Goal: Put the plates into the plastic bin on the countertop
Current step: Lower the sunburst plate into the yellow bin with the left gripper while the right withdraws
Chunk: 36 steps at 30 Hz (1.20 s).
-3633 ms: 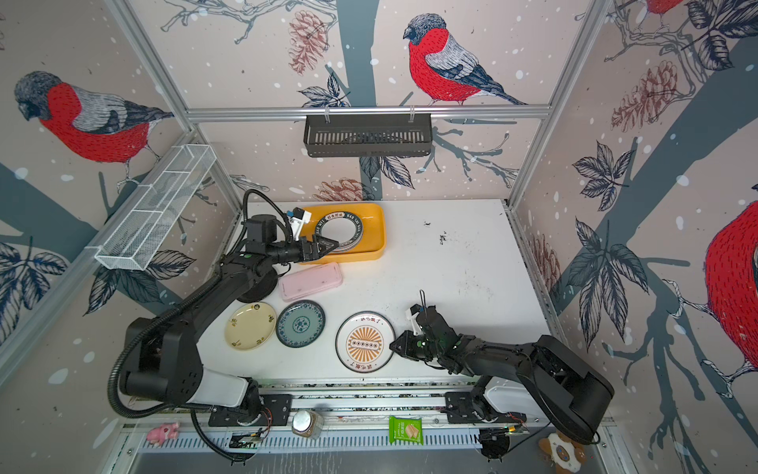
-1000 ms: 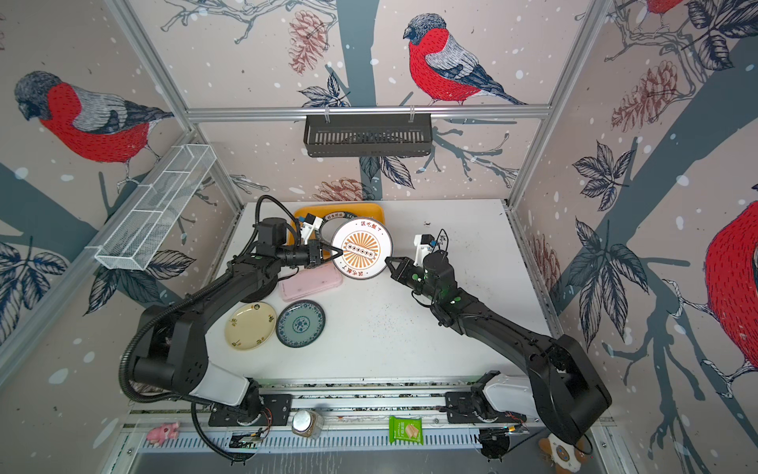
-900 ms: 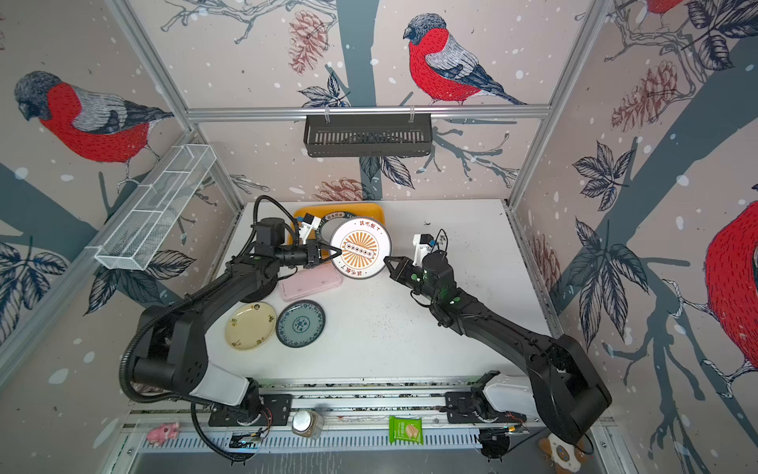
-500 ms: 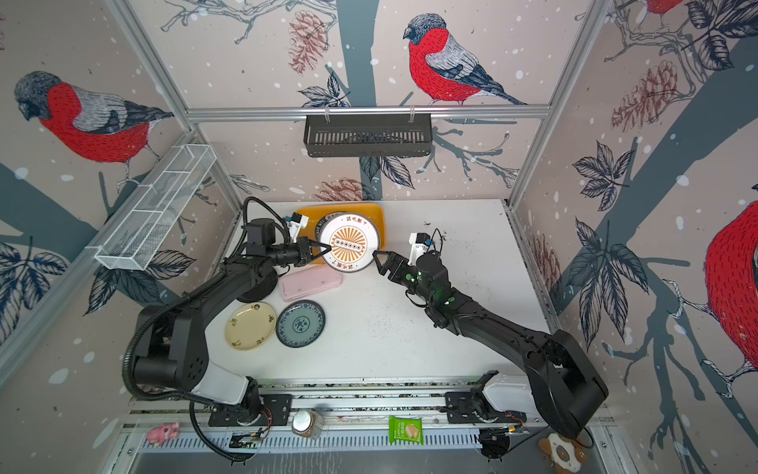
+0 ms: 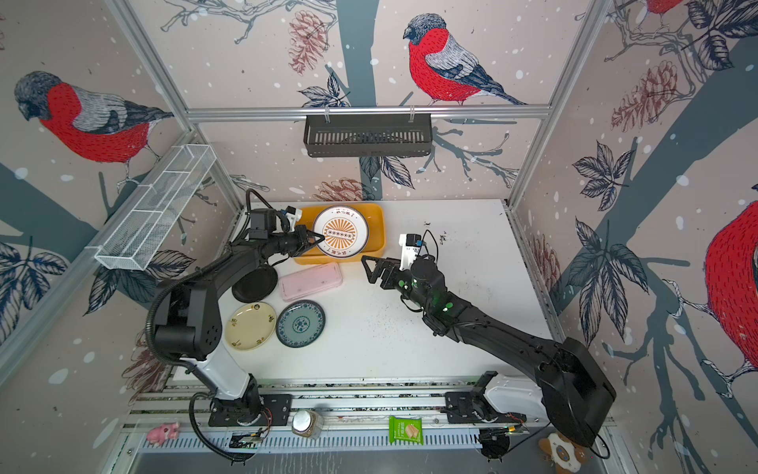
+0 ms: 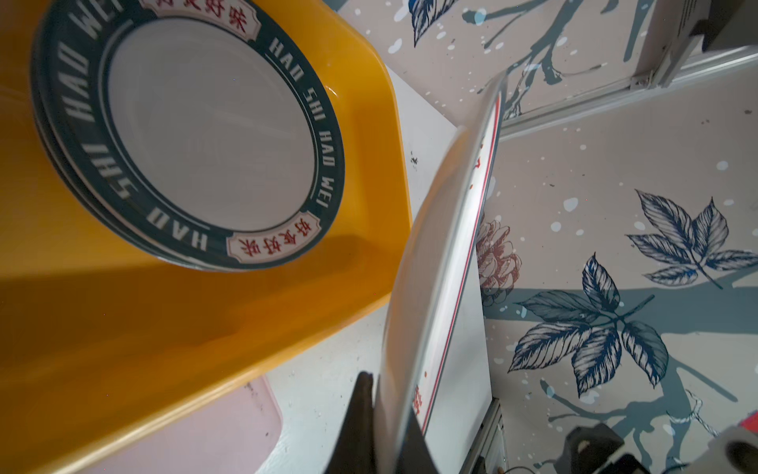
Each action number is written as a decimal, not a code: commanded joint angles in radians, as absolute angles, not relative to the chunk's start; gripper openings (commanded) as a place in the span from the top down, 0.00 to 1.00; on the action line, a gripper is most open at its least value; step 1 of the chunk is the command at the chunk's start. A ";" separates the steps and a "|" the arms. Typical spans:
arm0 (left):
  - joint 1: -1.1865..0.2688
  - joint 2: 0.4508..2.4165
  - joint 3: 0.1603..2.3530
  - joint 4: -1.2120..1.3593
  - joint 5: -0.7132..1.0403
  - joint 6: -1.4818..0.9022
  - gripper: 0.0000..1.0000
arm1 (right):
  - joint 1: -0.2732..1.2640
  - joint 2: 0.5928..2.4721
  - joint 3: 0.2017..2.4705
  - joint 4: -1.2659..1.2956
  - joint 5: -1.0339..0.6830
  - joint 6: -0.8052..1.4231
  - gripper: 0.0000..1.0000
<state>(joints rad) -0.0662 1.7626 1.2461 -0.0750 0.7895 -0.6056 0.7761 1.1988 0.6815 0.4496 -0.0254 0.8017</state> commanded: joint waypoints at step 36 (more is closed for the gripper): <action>-0.034 2.245 1.779 -0.372 0.669 -0.593 0.94 | 0.753 0.937 0.490 0.426 0.181 0.774 0.00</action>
